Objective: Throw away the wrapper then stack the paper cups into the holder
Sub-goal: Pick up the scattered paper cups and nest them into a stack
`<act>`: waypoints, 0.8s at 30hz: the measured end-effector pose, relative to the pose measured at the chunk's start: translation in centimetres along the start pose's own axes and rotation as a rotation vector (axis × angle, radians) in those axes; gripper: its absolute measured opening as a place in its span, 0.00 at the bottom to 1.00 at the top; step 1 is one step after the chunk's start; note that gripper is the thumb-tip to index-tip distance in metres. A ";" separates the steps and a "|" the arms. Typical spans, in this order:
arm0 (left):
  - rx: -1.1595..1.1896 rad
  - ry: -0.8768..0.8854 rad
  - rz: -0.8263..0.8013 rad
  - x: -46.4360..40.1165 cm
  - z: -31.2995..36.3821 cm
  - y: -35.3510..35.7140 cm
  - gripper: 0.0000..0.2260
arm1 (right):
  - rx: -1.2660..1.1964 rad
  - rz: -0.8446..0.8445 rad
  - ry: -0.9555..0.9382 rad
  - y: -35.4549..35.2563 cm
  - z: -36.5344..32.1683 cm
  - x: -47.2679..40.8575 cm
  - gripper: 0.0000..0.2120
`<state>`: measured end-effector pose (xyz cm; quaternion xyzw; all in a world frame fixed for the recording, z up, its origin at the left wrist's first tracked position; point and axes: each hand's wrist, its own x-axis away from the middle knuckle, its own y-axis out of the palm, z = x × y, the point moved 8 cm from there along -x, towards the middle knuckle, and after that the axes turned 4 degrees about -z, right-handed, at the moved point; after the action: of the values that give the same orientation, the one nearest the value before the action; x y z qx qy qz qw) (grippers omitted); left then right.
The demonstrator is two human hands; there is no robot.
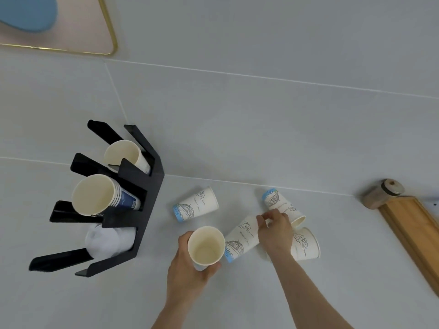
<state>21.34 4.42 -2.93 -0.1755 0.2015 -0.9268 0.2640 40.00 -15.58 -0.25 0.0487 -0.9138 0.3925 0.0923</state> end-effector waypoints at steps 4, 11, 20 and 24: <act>-0.015 -0.011 -0.004 0.1 -0.2 0.0 0.37 | 0.008 -0.058 -0.168 0.5 -2.3 0.9 0.12; -0.031 -0.002 -0.002 0.6 0.0 -0.2 0.37 | 0.139 -0.207 -0.052 3.0 -0.5 2.1 0.25; -0.046 -0.008 0.000 0.3 0.0 0.5 0.38 | -0.359 0.146 -0.648 -6.3 -11.0 9.4 0.16; -0.021 0.005 -0.012 0.5 0.5 1.1 0.35 | -0.018 0.052 -0.996 -1.2 -10.5 13.5 0.19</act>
<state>21.65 3.18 -2.91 -0.1770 0.2108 -0.9267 0.2560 28.40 -9.01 10.51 0.2066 -0.8510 0.3160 -0.3650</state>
